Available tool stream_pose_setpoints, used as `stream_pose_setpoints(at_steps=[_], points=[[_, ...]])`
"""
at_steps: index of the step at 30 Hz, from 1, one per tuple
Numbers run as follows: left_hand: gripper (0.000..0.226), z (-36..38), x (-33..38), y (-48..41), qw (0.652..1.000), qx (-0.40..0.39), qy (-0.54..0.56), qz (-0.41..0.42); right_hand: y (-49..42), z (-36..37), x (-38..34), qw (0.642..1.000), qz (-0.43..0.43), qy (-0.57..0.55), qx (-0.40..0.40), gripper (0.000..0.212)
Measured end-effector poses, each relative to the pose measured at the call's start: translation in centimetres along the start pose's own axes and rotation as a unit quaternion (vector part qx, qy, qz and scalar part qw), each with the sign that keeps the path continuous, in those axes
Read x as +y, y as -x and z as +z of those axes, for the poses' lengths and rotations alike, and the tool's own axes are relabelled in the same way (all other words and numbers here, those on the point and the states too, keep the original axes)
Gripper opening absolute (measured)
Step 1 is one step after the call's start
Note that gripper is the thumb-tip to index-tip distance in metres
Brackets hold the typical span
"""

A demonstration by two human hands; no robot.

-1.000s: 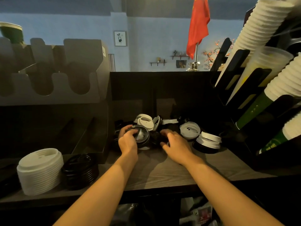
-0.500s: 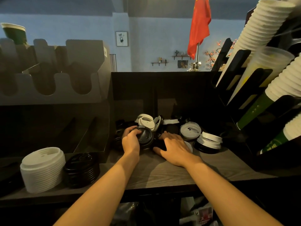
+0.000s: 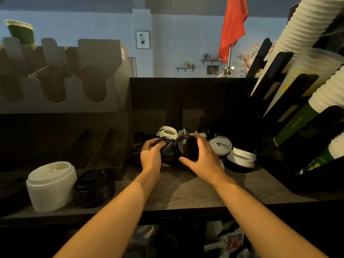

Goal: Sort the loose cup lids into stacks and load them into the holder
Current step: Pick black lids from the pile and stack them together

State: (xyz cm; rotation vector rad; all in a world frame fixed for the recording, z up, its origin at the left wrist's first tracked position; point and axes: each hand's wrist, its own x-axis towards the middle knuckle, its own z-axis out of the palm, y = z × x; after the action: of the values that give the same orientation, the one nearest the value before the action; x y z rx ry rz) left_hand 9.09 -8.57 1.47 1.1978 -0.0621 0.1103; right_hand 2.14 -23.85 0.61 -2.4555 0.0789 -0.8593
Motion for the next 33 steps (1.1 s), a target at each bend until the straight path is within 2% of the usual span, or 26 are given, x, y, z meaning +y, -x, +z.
stream_pose_setpoints(at_steps=[6, 9, 12, 13, 16, 21, 24, 26, 28, 30, 33], points=[[0.025, 0.4, 0.2, 0.7, 0.993, -0.09, -0.048, 0.064, 0.0, 0.1, -0.1, 0.991, -0.114, 0.068, 0.017, 0.095], [0.027, 0.6, 0.1, 1.1, 0.986, -0.144, -0.058, 0.062, 0.3, 0.1, -0.4, 0.983, -0.165, 0.08, -0.002, 0.095], [0.019, 0.6, -0.1, 1.3, 0.973, -0.194, -0.078, 0.099, 0.5, 0.3, -0.5, 0.974, -0.201, 0.104, -0.011, 0.095], [0.019, 0.5, -0.1, 1.2, 0.969, -0.205, -0.09, 0.108, 0.5, 0.3, -0.5, 0.974, -0.2, 0.105, -0.009, 0.095], [0.036, 0.4, -0.2, 1.1, 0.963, -0.215, -0.124, 0.11, 0.5, 0.3, -0.4, 0.979, -0.176, 0.102, -0.019, 0.097], [0.045, 0.3, -0.4, 1.0, 0.972, -0.192, -0.105, 0.083, 0.3, 0.5, 0.1, 0.99, -0.099, 0.073, -0.072, 0.097], [0.051, 0.4, -0.1, 0.7, 0.978, -0.197, -0.07, 0.028, 0.2, 0.4, 0.0, 0.992, -0.104, 0.072, -0.029, 0.097], [0.044, 0.5, -0.1, 0.6, 0.976, -0.211, -0.052, 0.004, 0.2, 0.2, 0.1, 0.993, -0.1, 0.065, 0.006, 0.098], [0.032, 0.6, 0.0, 0.7, 0.975, -0.21, -0.073, 0.027, 0.2, 0.1, 0.2, 0.994, -0.092, 0.055, -0.002, 0.101], [0.03, 0.5, 0.0, 0.7, 0.977, -0.197, -0.074, 0.031, 0.2, 0.2, 0.1, 0.994, -0.095, 0.039, -0.026, 0.103], [0.035, 0.3, 0.6, 0.9, 0.978, -0.201, -0.061, 0.014, 0.1, 0.7, 0.0, 0.993, -0.115, 0.029, 0.001, 0.095]])
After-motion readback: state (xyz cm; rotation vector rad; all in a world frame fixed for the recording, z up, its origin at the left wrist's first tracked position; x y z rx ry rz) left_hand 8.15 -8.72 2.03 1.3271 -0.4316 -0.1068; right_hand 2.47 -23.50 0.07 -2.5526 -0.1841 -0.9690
